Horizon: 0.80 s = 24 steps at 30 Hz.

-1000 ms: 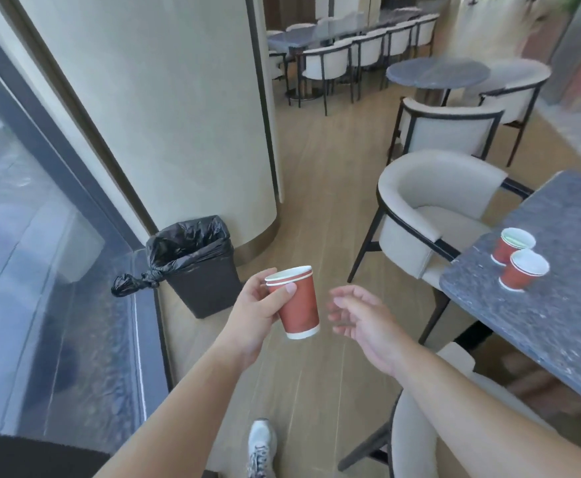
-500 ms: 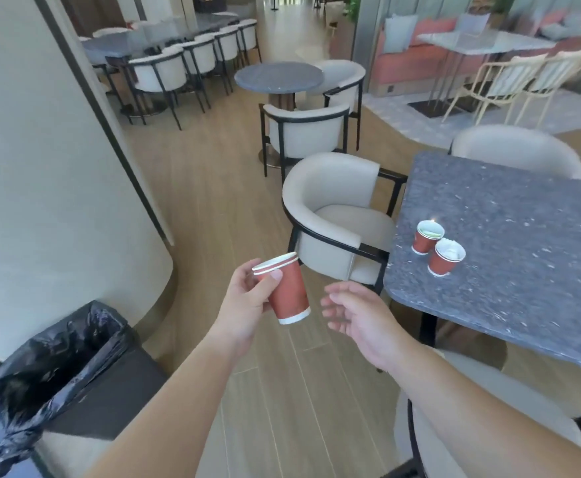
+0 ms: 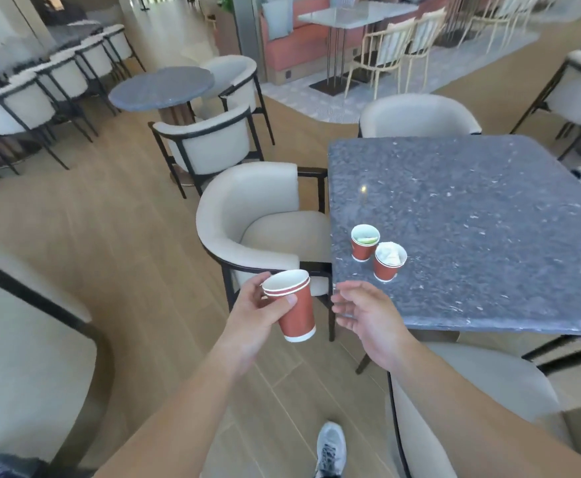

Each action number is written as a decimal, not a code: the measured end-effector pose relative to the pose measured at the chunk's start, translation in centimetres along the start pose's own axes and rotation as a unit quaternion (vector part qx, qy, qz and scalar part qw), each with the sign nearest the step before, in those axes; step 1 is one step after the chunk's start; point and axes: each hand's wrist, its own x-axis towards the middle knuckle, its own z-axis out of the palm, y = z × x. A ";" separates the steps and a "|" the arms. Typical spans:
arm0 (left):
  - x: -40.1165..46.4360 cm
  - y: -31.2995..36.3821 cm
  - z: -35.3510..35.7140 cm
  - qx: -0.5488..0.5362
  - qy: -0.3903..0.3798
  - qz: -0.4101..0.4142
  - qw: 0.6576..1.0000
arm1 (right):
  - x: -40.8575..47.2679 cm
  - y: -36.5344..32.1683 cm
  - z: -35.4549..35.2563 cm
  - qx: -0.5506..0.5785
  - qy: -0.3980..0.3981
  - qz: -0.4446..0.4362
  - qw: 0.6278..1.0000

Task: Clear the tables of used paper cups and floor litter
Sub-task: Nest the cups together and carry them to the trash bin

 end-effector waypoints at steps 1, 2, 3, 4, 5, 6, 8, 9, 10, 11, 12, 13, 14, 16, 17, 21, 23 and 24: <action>1.4 0.0 0.3 0.014 -0.001 -0.004 1.000 | 1.6 -0.2 -0.1 0.007 0.003 0.002 1.000; 2.7 0.0 0.7 0.027 -0.004 -0.011 1.000 | 3.2 -0.5 -0.2 0.013 0.006 0.006 1.000; 4.0 0.0 1.0 0.040 -0.010 -0.018 0.999 | 4.8 -0.7 -0.4 0.019 0.009 0.008 1.000; 5.4 0.1 1.4 0.047 -0.016 -0.027 0.998 | 6.2 -1.0 -0.5 0.024 0.013 0.011 1.000; 6.8 0.2 1.8 0.050 -0.018 -0.034 0.998 | 7.6 -1.3 -0.7 0.028 0.018 0.014 0.999; 8.1 0.4 2.2 0.051 -0.017 -0.038 0.998 | 8.9 -1.6 -0.9 0.034 0.025 0.016 0.999; 10.7 0.8 3.2 0.055 -0.020 -0.041 0.997 | 11.1 -2.3 -1.7 0.033 0.042 0.018 0.998; 11.8 1.0 3.8 0.062 -0.028 -0.040 0.997 | 12.0 -2.8 -2.3 0.024 0.051 0.017 0.998; 12.9 1.2 4.4 0.070 -0.041 -0.039 0.996 | 12.8 -3.2 -3.0 0.013 0.062 0.014 0.998; 13.9 1.3 5.0 0.079 -0.053 -0.041 0.995 | 13.5 -3.6 -3.8 0.002 0.076 0.012 0.997; 14.7 1.4 5.8 0.091 -0.061 -0.046 0.993 | 14.1 -3.9 -4.7 -0.010 0.093 0.010 0.996; 15.5 1.3 6.4 0.107 -0.067 -0.050 0.991 | 14.7 -4.1 -5.6 -0.022 0.110 0.007 0.994; 16.3 1.2 7.1 0.125 -0.076 -0.052 0.988 | 15.1 -4.1 -6.5 -0.034 0.127 0.004 0.991; 17.9 0.5 8.6 0.155 -0.101 -0.051 0.982 | 16.0 -4.1 -8.4 -0.045 0.156 -0.002 0.987; 18.7 0.0 9.2 0.164 -0.113 -0.050 0.979 | 16.4 -4.0 -9.1 -0.042 0.169 -0.001 0.985; 21.1 -2.8 12.3 0.184 -0.171 -0.083 0.964 | 18.1 -2.2 -9.6 -0.060 0.162 0.039 0.984; 21.9 -4.9 14.1 0.198 -0.184 -0.083 0.959 | 18.5 -0.1 -9.1 -0.118 0.175 0.046 0.976; 22.1 -6.0 14.8 0.212 -0.178 -0.074 0.958 | 18.3 0.9 -8.7 -0.145 0.199 0.040 0.968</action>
